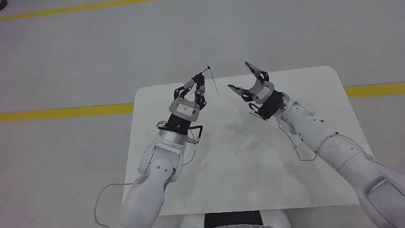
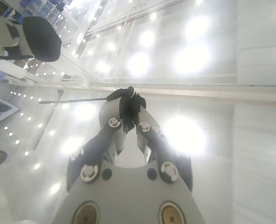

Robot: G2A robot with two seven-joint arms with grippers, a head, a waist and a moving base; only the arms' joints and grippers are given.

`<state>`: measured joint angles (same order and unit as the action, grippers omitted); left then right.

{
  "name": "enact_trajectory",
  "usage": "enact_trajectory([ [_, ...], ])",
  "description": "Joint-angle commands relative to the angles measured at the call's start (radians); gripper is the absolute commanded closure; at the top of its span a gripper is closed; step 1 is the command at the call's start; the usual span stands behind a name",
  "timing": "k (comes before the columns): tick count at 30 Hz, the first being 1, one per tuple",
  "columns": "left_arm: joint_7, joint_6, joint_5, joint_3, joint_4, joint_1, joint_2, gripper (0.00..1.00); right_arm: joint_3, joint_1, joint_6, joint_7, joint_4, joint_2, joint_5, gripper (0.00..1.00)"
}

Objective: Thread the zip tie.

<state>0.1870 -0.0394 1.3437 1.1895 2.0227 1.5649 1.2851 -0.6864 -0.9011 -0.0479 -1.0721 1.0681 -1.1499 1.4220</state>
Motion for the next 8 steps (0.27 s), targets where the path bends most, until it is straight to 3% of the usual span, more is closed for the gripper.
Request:
enact_trajectory([
  [1,0.026,0.009,0.05,-0.002,-0.011,0.006,0.002,1.0,-0.02,-0.017,-0.017,0.002,0.002,-0.004,-0.058,0.0],
  [5,0.073,0.031,0.126,-0.004,-0.016,0.018,0.004,1.0,-0.041,-0.039,-0.04,0.009,0.011,-0.017,-0.138,0.0],
  [8,0.086,0.045,0.139,-0.003,-0.016,0.022,0.003,1.0,-0.041,-0.039,-0.04,0.009,0.011,-0.017,-0.138,0.0],
])
